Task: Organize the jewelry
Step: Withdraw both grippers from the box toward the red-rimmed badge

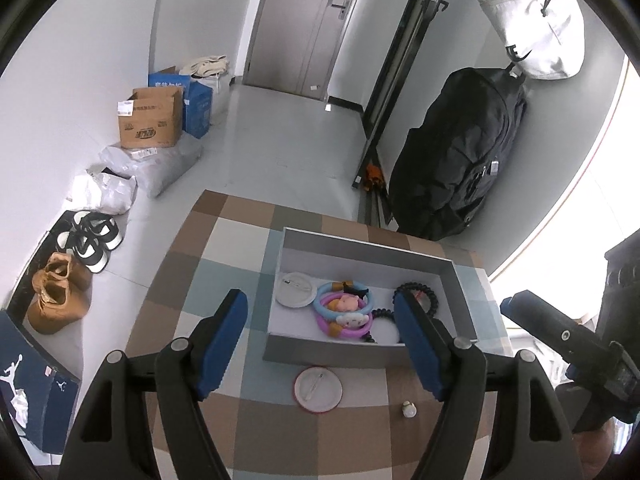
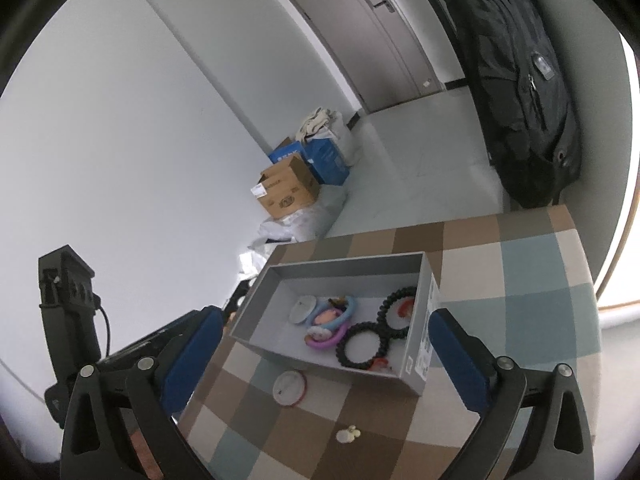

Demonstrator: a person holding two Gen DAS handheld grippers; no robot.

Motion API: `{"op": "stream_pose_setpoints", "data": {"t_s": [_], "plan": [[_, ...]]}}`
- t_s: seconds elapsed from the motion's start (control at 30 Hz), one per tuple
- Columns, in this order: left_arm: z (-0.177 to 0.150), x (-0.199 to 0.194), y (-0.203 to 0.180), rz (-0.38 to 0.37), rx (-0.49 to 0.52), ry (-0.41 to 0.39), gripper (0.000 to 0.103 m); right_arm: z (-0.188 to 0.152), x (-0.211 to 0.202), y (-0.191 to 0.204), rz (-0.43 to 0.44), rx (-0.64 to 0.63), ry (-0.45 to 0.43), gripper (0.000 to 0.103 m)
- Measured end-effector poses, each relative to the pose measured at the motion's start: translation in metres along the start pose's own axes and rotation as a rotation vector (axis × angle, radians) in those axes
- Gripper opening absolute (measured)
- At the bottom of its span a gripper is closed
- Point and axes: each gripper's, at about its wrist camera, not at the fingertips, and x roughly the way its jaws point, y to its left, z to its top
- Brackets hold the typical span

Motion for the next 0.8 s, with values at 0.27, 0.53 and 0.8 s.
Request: {"op": "stream_pose_setpoints", "data": {"t_s": [0.27, 0.53, 0.8], "plan": [[-0.011, -0.001, 0.011, 0.028, -0.022, 0.009, 0.084, -0.011, -0.006, 0.008, -0.063, -0.056, 0.01, 0.103], [-0.027, 0.009, 0.015, 0.062, -0.009, 0.071, 0.084, -0.026, -0.007, 0.014, -0.12, -0.101, 0.042, 0.103], [-0.043, 0.026, 0.019, 0.057, -0.008, 0.163, 0.084, -0.035, -0.007, 0.013, -0.15, -0.116, 0.066, 0.103]]}}
